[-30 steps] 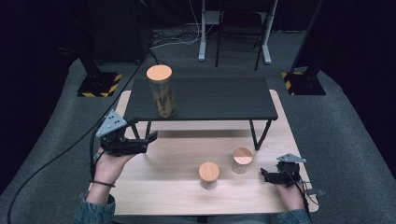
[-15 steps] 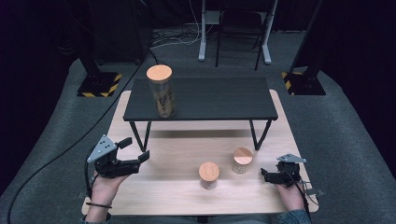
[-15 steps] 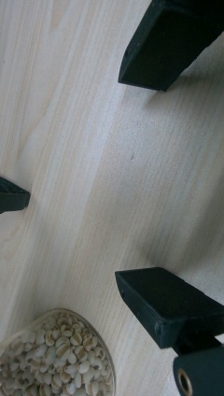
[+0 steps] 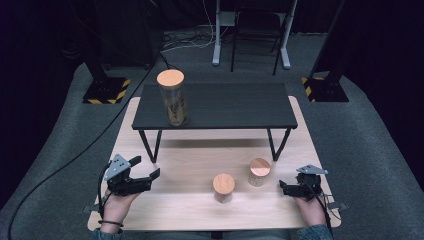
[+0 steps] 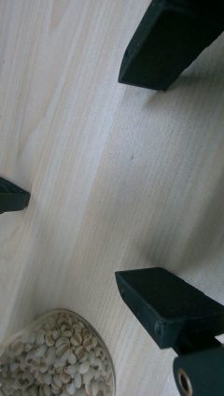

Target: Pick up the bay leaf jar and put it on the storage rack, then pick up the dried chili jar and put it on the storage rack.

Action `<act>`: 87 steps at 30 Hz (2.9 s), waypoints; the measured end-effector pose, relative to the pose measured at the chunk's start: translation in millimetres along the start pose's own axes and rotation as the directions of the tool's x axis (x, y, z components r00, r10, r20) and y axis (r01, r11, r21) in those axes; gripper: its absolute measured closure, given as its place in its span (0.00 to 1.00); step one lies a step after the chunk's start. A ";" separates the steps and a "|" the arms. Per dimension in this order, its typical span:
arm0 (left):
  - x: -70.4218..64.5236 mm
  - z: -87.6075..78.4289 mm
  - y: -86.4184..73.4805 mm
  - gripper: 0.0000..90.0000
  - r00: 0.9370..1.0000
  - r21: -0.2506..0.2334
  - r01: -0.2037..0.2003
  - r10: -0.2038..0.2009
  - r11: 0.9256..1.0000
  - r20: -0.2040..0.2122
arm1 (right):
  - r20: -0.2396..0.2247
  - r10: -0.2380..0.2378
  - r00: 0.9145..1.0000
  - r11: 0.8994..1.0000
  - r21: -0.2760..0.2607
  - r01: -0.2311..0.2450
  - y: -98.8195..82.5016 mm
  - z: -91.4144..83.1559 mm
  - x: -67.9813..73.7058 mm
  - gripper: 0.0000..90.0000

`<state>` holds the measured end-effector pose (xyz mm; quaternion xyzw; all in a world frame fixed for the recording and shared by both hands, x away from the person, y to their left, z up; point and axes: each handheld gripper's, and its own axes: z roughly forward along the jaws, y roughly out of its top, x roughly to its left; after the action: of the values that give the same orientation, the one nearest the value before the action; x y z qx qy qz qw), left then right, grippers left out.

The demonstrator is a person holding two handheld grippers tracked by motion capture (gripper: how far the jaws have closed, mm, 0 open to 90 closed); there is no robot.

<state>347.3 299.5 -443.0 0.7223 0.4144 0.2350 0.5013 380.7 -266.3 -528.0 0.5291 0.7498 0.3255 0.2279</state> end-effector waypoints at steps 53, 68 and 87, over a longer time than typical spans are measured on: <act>25.4 60.1 -66.2 0.12 0.991 0.340 0.013 0.032 0.940 -0.127 | 0.002 0.003 1.000 1.000 -0.001 -0.003 -0.4 -0.7 0.0 0.07; 26.3 61.4 -66.0 0.06 0.990 0.353 0.029 0.022 0.935 -0.142 | -0.015 0.015 1.000 1.000 -0.001 -0.015 -0.8 -3.9 1.1 0.09; 27.5 62.1 -65.8 0.04 0.990 0.355 0.028 0.022 0.934 -0.138 | -0.073 0.023 0.997 0.982 -0.187 -0.036 13.5 -53.9 22.4 0.09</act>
<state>385.3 299.7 -529.6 0.7823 0.4853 0.2053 0.3322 344.9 -255.4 -481.2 0.5044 0.7153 0.4170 0.2453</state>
